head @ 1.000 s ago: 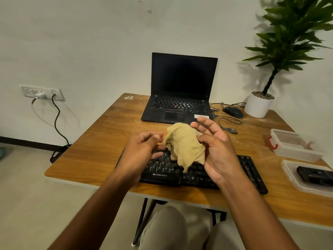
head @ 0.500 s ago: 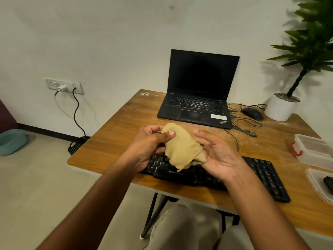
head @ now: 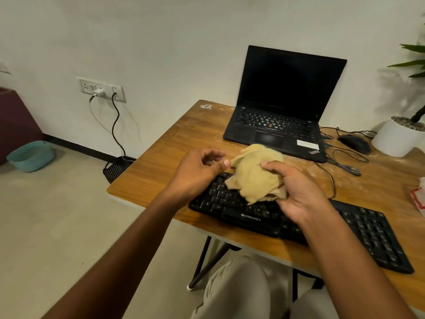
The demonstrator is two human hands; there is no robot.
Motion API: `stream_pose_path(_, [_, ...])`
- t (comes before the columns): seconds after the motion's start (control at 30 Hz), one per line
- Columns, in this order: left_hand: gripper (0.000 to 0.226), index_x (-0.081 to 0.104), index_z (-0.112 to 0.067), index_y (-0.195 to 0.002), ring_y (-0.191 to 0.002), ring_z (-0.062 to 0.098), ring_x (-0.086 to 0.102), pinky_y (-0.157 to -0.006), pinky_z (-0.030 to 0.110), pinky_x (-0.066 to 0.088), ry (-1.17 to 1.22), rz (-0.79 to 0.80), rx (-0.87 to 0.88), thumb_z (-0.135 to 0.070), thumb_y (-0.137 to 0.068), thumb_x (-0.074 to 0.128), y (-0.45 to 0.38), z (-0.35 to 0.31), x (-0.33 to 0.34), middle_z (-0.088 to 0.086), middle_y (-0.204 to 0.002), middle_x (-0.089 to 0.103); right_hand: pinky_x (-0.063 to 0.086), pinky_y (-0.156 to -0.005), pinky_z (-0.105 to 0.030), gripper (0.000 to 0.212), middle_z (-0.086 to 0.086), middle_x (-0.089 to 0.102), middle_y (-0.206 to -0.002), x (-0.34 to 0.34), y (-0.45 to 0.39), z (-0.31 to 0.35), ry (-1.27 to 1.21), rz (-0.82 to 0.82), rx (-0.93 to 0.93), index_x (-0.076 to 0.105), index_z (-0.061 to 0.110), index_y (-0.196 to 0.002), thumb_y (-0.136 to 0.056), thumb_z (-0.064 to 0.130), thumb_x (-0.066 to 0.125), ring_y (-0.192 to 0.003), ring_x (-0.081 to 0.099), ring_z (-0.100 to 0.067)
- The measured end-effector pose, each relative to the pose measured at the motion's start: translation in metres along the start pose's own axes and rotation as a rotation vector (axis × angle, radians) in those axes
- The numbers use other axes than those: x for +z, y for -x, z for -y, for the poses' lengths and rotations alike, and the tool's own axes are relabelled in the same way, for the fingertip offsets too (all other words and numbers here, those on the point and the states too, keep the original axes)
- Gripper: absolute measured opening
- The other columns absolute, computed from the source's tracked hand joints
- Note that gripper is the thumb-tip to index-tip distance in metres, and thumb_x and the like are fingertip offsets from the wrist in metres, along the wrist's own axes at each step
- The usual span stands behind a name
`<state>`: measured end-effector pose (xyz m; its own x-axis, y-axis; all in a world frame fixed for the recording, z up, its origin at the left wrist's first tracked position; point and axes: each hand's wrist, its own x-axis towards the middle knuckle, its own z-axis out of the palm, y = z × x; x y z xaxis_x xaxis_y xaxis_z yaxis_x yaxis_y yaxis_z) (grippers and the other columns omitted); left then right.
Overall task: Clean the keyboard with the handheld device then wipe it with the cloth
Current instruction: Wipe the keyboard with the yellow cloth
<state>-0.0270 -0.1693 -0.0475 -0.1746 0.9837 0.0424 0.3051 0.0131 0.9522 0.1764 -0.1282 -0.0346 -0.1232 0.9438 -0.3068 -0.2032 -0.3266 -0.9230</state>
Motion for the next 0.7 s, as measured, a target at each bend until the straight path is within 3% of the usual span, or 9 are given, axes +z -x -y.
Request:
stream_pose_path(0.07, [0.058,0.056,-0.03,-0.14,-0.121,0.0,0.057,-0.102,0.03,0.049,-0.162,0.039,0.045,-0.041,-0.087,0.077,-0.004,0.013,-0.012,-0.015,-0.131,0.063,0.06,-0.076,-0.041,0.023,-0.001,0.078,-0.103,0.003,-0.003,-0.001,0.219,-0.149,-0.263,0.07,0.021,-0.108,-0.089,0.008,0.071,-0.094,0.073,-0.021])
stream_pose_path(0.13, [0.091,0.036,-0.033,-0.155,-0.136,0.005,0.041,-0.11,0.033,0.039,-0.224,0.182,0.033,-0.048,-0.078,0.083,-0.004,0.024,-0.022,-0.012,-0.153,0.046,0.058,-0.068,-0.029,0.022,0.006,0.071,-0.099,0.009,-0.001,-0.005,0.528,-0.269,-0.55,0.064,0.03,-0.105,-0.093,0.012,0.068,-0.088,0.069,-0.013])
stream_pose_path(0.2, [0.12,0.016,-0.037,-0.162,-0.139,0.009,0.032,-0.11,0.03,0.035,-0.234,0.353,-0.026,-0.046,-0.068,0.09,-0.001,0.033,-0.027,-0.01,-0.163,0.031,0.047,-0.057,-0.017,0.026,0.009,0.063,-0.099,0.018,0.0,-0.019,0.844,-0.225,-0.722,0.059,0.029,-0.114,-0.095,0.011,0.063,-0.08,0.06,-0.007])
stream_pose_path(0.23, [0.133,0.008,-0.039,-0.162,-0.141,0.012,0.033,-0.112,0.031,0.036,-0.24,0.417,-0.051,-0.043,-0.062,0.094,0.0,0.038,-0.029,-0.008,-0.163,0.028,0.046,-0.06,-0.018,0.029,0.009,0.061,-0.102,0.024,0.0,-0.03,0.974,-0.153,-0.754,0.058,0.027,-0.119,-0.095,0.01,0.06,-0.081,0.058,-0.007])
stream_pose_path(0.3, [0.149,-0.003,-0.044,-0.161,-0.142,0.017,0.036,-0.117,0.036,0.037,-0.296,0.489,-0.058,-0.037,-0.054,0.1,0.001,0.045,-0.032,-0.006,-0.164,0.025,0.054,-0.081,-0.031,0.037,0.008,0.059,-0.115,0.032,-0.001,-0.052,1.187,-0.017,-0.737,0.054,0.025,-0.131,-0.096,0.012,0.057,-0.099,0.057,-0.011])
stream_pose_path(0.37, [0.154,-0.011,-0.045,-0.159,-0.144,0.016,0.035,-0.118,0.037,0.037,-0.365,0.521,-0.027,-0.032,-0.054,0.101,-0.001,0.051,-0.035,-0.009,-0.167,0.019,0.044,-0.109,-0.045,0.046,0.005,0.054,-0.139,0.038,-0.002,-0.065,1.342,0.066,-0.647,0.047,0.025,-0.144,-0.1,0.018,0.054,-0.127,0.048,-0.016])
stream_pose_path(0.43, [0.155,-0.016,-0.045,-0.158,-0.145,0.015,0.034,-0.117,0.033,0.038,-0.404,0.538,-0.005,-0.03,-0.056,0.1,-0.005,0.055,-0.037,-0.015,-0.168,0.012,0.02,-0.125,-0.047,0.052,0.004,0.037,-0.161,0.043,-0.002,-0.068,1.423,0.116,-0.584,0.035,0.024,-0.155,-0.105,0.025,0.049,-0.151,0.025,-0.017])
stream_pose_path(0.53, [0.155,-0.021,-0.042,-0.157,-0.145,0.013,0.031,-0.117,0.028,0.034,-0.409,0.545,0.013,-0.031,-0.06,0.099,-0.011,0.059,-0.039,-0.019,-0.168,0.011,0.007,-0.128,-0.046,0.055,0.005,0.022,-0.169,0.047,0.0,-0.07,1.465,0.19,-0.61,0.027,0.024,-0.159,-0.108,0.03,0.044,-0.157,0.007,-0.014])
stream_pose_path(0.7, [0.154,-0.019,-0.041,-0.157,-0.139,0.013,0.04,-0.117,0.037,0.04,-0.377,0.54,0.035,-0.031,-0.06,0.099,-0.017,0.066,-0.04,-0.016,-0.16,0.026,-0.002,-0.127,-0.036,0.054,0.013,0.019,-0.168,0.036,0.03,-0.076,1.458,0.415,-0.693,0.025,0.029,-0.16,-0.108,0.026,0.038,-0.156,0.001,-0.005])
